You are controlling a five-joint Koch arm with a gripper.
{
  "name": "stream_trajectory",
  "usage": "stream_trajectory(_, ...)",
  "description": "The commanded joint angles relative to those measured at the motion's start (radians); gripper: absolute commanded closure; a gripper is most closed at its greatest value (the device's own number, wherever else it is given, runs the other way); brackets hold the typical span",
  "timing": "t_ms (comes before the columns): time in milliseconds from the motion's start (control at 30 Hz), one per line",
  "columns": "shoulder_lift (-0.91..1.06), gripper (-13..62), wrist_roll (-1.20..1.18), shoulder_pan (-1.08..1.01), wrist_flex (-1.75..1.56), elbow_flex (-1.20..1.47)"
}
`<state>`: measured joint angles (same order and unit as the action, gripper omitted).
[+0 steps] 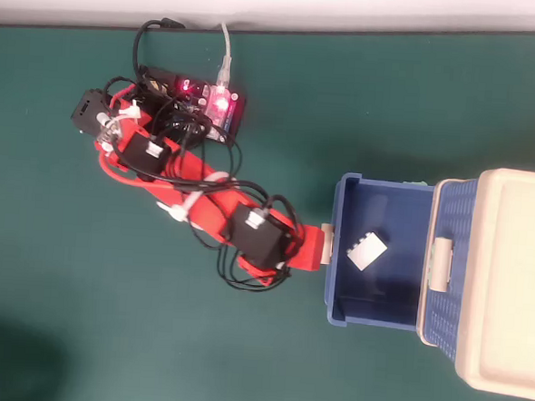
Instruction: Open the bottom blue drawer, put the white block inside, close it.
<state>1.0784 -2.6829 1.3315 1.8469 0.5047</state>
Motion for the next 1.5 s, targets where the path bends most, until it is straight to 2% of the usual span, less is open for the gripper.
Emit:
stream_trajectory(0, -0.005, 15.3, 0.003, 0.014, -0.040, -0.038)
stream_trajectory(400, -0.140, 15.2, 0.000, 0.100, -0.379, -0.103)
stream_trajectory(767, -0.319, 15.2, -0.003, 0.207, -0.838, -0.255)
stream_trajectory(900, -0.316, 14.9, -0.003, 0.199, -0.828, -0.264)
stream_trajectory(1033, -0.117, 15.0, -0.003, 0.164, -0.558, -0.261)
stream_trajectory(1200, 0.268, 15.3, 0.003, 0.017, -0.018, -0.261)
stream_trajectory(1300, 0.430, 15.2, 0.017, -0.112, 0.104, -0.241)
stream_trajectory(1400, 0.560, 15.3, 0.146, -0.299, 0.127, -0.078)
stream_trajectory(1467, 0.650, 15.3, 0.319, -0.416, 0.123, 0.153)
